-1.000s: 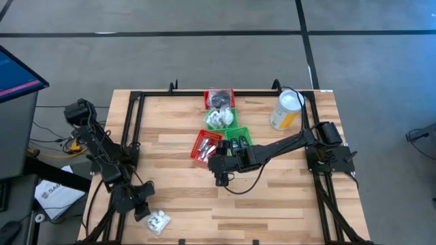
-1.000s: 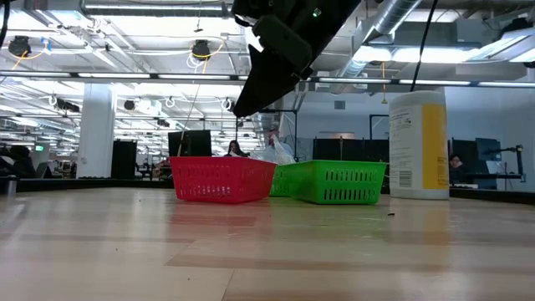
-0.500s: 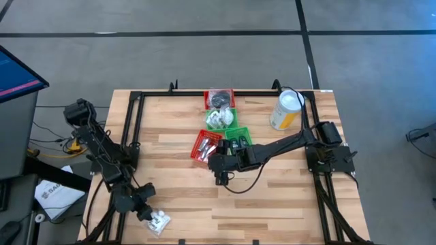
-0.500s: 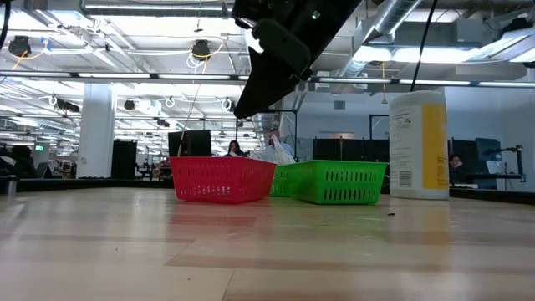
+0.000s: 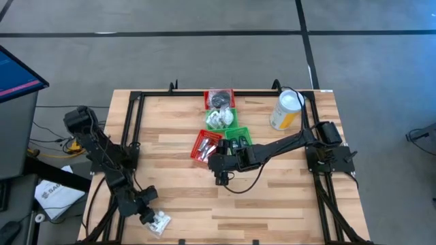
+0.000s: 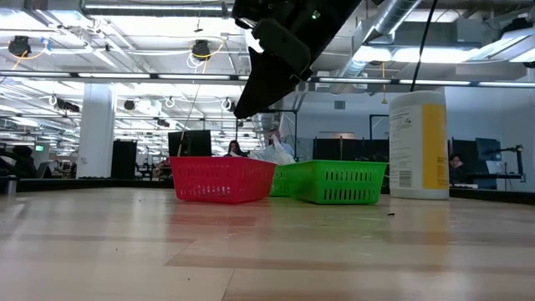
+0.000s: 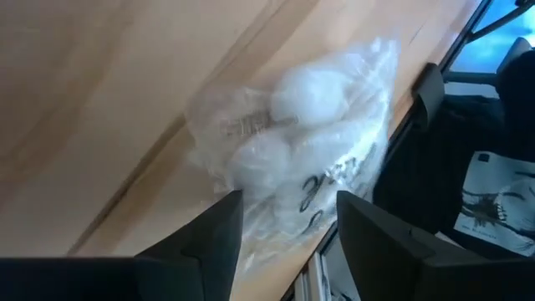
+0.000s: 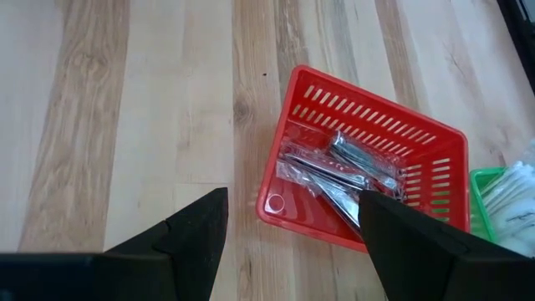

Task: Pick & Place Travel size toiletries
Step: Put the white cotton pack into the top green bin

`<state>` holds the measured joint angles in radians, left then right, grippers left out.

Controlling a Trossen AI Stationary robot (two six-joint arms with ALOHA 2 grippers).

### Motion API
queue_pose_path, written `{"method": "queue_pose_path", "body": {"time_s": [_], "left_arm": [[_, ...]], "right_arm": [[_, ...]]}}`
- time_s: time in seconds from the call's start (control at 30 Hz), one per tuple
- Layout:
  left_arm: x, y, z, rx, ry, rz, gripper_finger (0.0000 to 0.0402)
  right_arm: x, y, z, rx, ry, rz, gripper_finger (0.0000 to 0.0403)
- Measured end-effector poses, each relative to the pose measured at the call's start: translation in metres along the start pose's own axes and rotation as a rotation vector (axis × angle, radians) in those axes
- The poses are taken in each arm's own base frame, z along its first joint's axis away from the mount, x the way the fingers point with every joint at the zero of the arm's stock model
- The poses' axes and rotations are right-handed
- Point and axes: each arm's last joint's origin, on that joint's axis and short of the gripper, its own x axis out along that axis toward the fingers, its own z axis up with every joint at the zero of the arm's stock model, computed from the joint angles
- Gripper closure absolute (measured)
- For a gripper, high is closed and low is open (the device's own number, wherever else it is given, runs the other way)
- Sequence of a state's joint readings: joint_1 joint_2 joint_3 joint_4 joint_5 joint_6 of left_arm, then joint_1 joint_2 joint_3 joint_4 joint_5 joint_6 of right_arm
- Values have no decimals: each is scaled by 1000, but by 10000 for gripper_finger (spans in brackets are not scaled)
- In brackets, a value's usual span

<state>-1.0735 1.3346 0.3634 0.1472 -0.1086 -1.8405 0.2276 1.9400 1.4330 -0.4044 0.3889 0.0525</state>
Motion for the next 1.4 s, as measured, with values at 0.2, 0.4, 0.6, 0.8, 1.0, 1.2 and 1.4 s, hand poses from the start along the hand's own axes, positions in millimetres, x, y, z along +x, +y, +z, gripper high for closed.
{"method": "queue_pose_path", "body": {"time_s": [0.2,0.4,0.6,0.8,1.0,1.2,1.4], "left_arm": [[21,1,1,-14,30,-1,217],[32,2,5,-9,116,56,316],[24,-8,13,71,47,-6,396],[9,-21,30,135,-98,-98,400],[-9,-34,50,233,-261,-178,401],[-26,-43,70,381,-486,-187,401],[-40,-46,89,530,-764,-80,401]], "right_arm": [[0,0,0,1,0,-1,148],[0,-1,0,1,0,-1,148],[1,-3,0,6,1,-4,148],[1,-3,0,6,1,-5,148],[1,-3,0,6,1,-5,148],[1,-1,3,18,-28,51,148],[0,0,12,83,-115,82,148]]}}
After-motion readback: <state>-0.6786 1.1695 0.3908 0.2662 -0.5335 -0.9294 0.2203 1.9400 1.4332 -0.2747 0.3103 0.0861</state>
